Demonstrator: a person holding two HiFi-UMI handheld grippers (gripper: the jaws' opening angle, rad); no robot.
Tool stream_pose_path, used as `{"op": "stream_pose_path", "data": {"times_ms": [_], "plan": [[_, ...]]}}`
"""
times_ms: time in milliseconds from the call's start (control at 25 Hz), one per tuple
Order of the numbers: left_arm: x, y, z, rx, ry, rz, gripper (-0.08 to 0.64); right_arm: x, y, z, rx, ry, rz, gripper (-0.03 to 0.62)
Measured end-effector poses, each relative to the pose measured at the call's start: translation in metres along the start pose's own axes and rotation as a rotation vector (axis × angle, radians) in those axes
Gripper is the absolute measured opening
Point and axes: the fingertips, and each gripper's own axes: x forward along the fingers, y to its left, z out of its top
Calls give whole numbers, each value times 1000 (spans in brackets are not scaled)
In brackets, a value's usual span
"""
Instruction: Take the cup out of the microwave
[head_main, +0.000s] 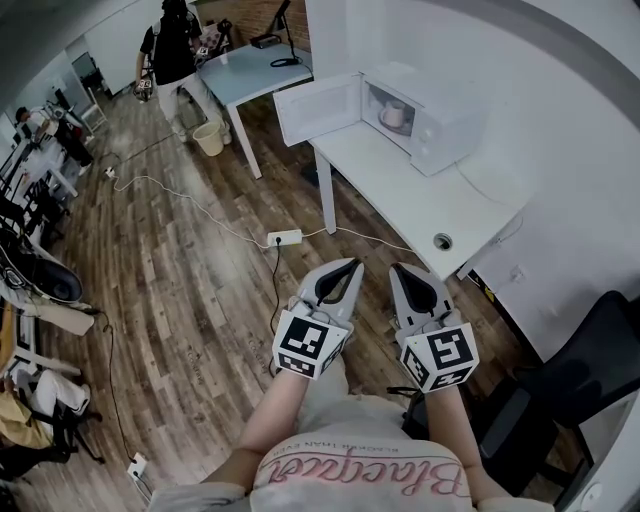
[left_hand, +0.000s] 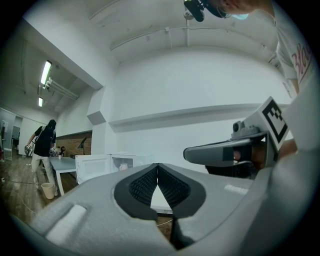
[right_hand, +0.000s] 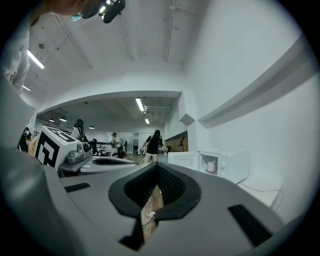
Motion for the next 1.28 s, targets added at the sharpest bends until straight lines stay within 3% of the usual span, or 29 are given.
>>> {"op": "stream_pose_path", "data": {"times_ms": [480,1280], "plan": [[41,33,0,-6,-17,-17,5,41,-28,0,-3,-8,-33,11],[129,133,-10,-23,-13,-74,5,160,-78,-5,5,33,-78,11]]}}
